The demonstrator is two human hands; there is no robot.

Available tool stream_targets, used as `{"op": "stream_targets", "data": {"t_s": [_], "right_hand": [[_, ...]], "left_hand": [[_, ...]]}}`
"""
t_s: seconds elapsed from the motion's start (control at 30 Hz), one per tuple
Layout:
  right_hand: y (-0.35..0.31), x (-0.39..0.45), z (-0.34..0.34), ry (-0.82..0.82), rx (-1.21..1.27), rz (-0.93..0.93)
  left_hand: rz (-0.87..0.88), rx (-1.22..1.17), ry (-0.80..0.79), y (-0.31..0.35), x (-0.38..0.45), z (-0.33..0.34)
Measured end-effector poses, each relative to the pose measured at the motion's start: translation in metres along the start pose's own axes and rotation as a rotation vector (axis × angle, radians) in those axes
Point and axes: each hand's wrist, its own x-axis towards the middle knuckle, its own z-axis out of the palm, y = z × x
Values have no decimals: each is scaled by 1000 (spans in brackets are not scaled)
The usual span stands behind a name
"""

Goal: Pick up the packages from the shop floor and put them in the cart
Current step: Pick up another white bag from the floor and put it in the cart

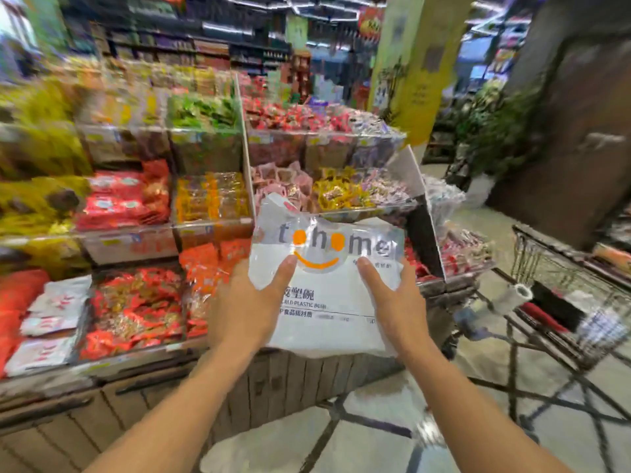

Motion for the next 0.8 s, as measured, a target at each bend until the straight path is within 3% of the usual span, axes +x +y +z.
{"op": "stream_targets", "data": {"t_s": [0.2, 0.47, 0.8], "right_hand": [[-48, 13, -119, 209, -16, -60], [-46, 41, -316, 473, -77, -73], [10, 70, -533, 668, -147, 9]], "left_hand": [[218, -102, -138, 124, -10, 43], [428, -207, -305, 277, -68, 172], [478, -288, -526, 401, -163, 364]]}}
